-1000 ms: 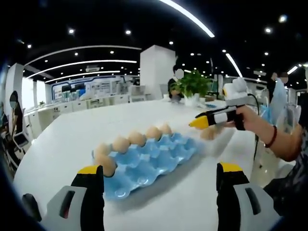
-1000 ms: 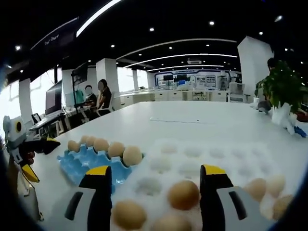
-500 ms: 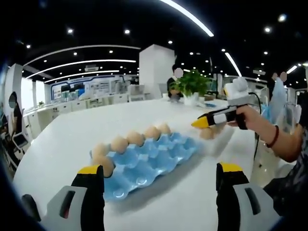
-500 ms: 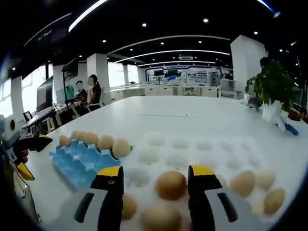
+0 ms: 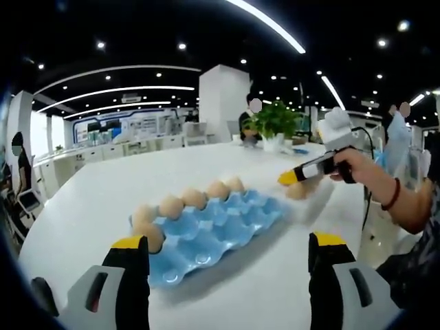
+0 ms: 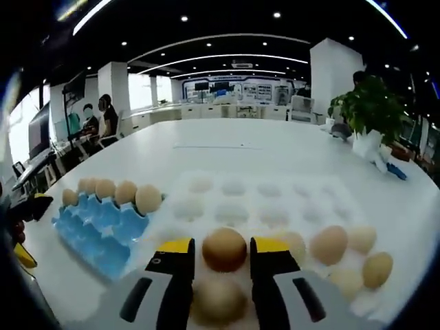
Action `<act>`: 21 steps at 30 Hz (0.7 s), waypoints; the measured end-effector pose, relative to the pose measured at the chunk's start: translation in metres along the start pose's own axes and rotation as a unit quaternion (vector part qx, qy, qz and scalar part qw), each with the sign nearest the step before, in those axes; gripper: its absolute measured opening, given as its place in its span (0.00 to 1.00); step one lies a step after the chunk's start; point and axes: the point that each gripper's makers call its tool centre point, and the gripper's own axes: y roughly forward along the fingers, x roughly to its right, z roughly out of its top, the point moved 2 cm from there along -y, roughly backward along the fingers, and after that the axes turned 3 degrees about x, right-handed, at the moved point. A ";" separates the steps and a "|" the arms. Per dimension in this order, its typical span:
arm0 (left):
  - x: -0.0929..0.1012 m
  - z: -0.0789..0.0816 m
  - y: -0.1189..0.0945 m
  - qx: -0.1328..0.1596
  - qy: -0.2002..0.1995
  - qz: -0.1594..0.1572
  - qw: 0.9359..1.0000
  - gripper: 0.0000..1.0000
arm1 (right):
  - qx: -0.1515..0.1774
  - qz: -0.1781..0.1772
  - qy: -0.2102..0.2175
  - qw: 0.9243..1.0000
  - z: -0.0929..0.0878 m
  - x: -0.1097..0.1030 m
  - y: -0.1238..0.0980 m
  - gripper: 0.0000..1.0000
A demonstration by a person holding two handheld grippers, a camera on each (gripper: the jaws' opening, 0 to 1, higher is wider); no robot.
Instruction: Place the egg into an empty slot of the egg tray after lifting it from the table, then release the egg inside the slot.
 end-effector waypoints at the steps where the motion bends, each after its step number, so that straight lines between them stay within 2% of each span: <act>1: 0.000 0.000 -0.001 0.000 0.000 0.000 1.000 0.98 | 0.002 -0.002 -0.001 1.000 0.001 0.000 0.000 0.33; 11: -0.004 -0.002 -0.002 -0.004 0.003 0.005 1.000 0.98 | 0.013 -0.017 0.005 1.000 0.001 0.001 0.004 0.31; 21: -0.004 -0.004 -0.002 -0.010 0.004 0.005 1.000 0.97 | 0.010 -0.027 0.004 1.000 0.002 0.001 0.006 0.27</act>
